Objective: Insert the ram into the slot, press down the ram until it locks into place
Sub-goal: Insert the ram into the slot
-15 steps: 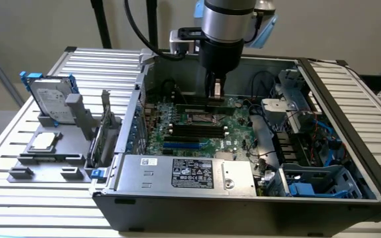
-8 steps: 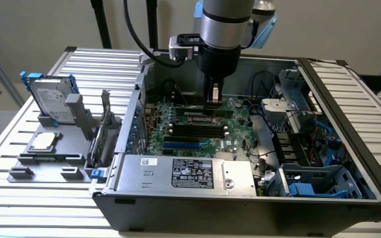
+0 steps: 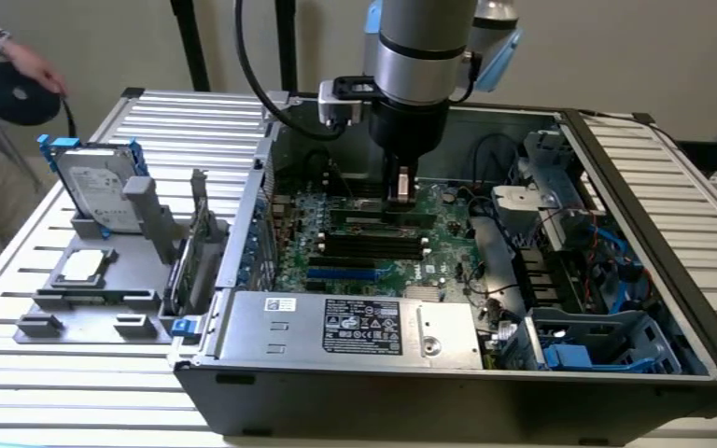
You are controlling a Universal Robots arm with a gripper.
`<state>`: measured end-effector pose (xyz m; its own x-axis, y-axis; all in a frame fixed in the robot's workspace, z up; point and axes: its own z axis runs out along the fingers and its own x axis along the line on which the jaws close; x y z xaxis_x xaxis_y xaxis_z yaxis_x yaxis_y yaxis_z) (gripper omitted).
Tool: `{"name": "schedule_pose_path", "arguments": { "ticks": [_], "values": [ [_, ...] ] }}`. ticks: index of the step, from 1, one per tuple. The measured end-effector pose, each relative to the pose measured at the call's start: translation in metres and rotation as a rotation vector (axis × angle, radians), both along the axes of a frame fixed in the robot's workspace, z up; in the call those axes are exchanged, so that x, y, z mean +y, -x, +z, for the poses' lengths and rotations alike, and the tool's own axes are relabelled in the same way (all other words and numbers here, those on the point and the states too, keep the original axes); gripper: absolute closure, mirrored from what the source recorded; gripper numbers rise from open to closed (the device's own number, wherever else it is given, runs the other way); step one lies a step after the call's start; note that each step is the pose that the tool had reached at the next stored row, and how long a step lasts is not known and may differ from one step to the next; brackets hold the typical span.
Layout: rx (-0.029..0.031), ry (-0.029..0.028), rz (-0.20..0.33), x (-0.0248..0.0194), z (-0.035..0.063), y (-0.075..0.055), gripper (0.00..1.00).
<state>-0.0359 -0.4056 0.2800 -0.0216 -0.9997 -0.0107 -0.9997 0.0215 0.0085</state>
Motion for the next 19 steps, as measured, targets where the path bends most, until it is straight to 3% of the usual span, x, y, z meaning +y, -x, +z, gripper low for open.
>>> {"name": "schedule_pose_path", "arguments": {
  "ticks": [5,19],
  "values": [
    [-0.0001,0.0025,0.0,0.0027,-0.0075,0.0,0.87],
    [0.0,0.0043,0.0,0.0042,-0.0147,0.002,0.87]
  ]
}}
